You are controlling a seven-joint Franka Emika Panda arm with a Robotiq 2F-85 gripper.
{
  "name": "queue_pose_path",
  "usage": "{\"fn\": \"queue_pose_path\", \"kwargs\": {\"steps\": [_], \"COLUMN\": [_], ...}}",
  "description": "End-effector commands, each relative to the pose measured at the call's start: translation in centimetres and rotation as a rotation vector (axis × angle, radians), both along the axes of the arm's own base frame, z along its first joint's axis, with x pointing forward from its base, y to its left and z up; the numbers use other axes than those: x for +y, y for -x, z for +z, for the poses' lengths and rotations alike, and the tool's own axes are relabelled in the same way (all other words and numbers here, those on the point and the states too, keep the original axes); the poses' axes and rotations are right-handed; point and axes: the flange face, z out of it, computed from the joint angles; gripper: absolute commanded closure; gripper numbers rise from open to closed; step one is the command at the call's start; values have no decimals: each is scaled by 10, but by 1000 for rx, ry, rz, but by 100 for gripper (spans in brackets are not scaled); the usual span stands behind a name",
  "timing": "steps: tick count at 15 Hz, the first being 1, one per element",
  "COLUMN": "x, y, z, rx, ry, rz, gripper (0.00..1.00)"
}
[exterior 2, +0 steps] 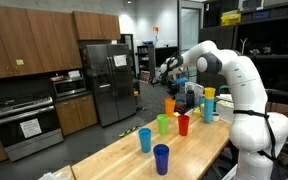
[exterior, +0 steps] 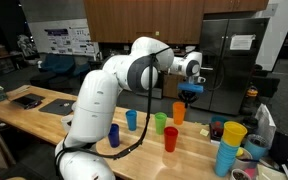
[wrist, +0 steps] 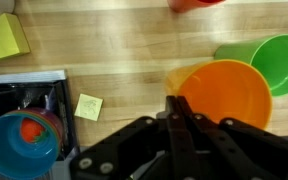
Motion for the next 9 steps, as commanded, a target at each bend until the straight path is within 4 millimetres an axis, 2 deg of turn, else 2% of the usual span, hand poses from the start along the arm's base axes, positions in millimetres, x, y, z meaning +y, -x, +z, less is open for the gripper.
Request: {"fn": "queue_pose_path", "kwargs": {"steps": [1, 6, 9], "x": [7, 16, 23], "y": [22, 37, 44], "z": [31, 62, 73], "rx": [-11, -35, -45], "ry": [-16, -23, -28], "rz": [23, 49, 68], "gripper": [99, 99, 99]}}
